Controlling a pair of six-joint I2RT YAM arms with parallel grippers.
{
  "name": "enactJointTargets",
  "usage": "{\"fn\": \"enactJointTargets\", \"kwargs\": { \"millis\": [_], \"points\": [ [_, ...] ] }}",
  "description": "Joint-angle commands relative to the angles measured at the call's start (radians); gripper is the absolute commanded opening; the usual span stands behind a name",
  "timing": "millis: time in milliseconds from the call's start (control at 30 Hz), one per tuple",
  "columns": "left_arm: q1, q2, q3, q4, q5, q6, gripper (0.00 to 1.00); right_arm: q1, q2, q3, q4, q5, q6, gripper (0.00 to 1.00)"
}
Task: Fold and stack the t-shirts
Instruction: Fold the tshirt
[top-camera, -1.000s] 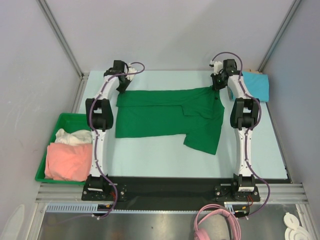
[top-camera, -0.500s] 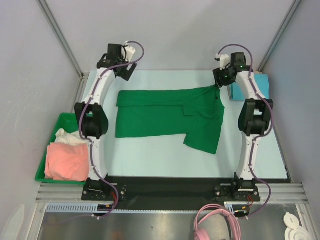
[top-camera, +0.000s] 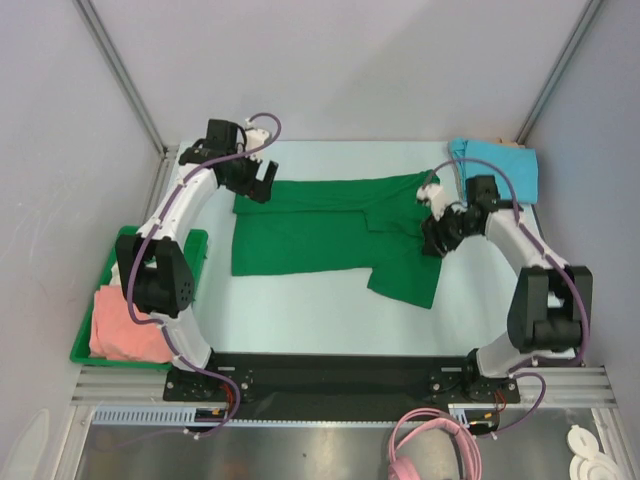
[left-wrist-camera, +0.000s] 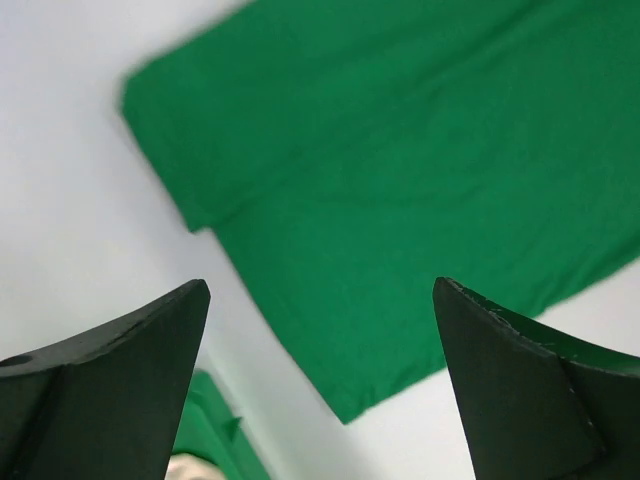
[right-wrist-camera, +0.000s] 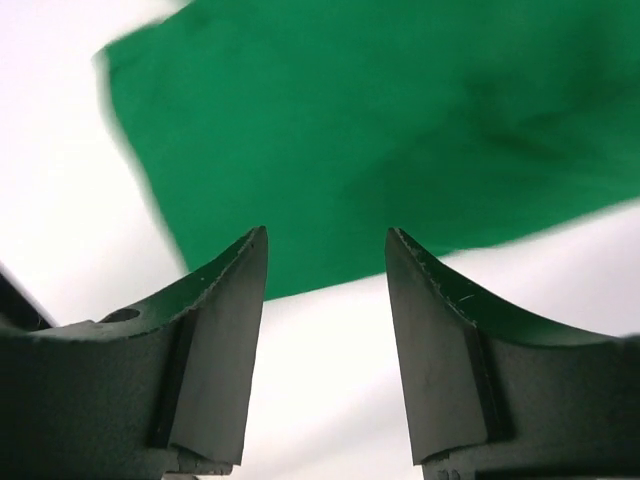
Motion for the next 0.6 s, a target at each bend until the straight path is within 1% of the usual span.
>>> {"fn": "enactJointTargets", "kwargs": {
  "millis": [0,67,100,167,200,233,300,333,433,500,567],
  "points": [
    [0.002,-0.096,-0.08,-0.005,0.124,-0.019,1.0,0.061,-0.141,-0.132,-0.049,-0.068,-0.233,0.55],
    [0.004,-0.105,-0.116,-0.015,0.144,0.023,0.98,0.104,-0.198,-0.201,-0.071,-0.007,-0.267,0.53],
    [0.004,-0.11,-0.131,-0.037,0.138,0.035,0.93,0.123,-0.23,-0.223,-0.093,0.042,-0.283,0.51],
    [0.004,-0.114,-0.149,-0.06,0.132,0.027,0.89,0.143,-0.269,-0.268,-0.1,0.096,-0.294,0.51],
    [0.004,-0.119,-0.165,-0.069,0.128,0.032,0.85,0.142,-0.286,-0.301,-0.129,0.107,-0.336,0.5],
    [0.004,-0.122,-0.209,-0.074,0.107,0.043,0.78,0.144,-0.322,-0.324,-0.145,0.116,-0.375,0.49],
    [0.007,-0.125,-0.264,-0.061,0.058,0.056,0.75,0.145,-0.362,-0.366,-0.168,0.136,-0.439,0.49],
    [0.01,-0.131,-0.31,-0.043,0.024,0.064,0.74,0.145,-0.402,-0.415,-0.163,0.143,-0.485,0.5],
    [0.022,-0.154,-0.387,0.003,-0.025,0.11,0.75,0.145,-0.456,-0.485,-0.169,0.151,-0.548,0.49],
    [0.031,-0.162,-0.41,0.008,-0.059,0.139,0.75,0.154,-0.493,-0.515,-0.179,0.154,-0.568,0.49],
    [0.05,-0.171,-0.421,0.02,-0.025,0.153,0.75,0.171,-0.508,-0.536,-0.179,0.17,-0.573,0.49]
  ]
}}
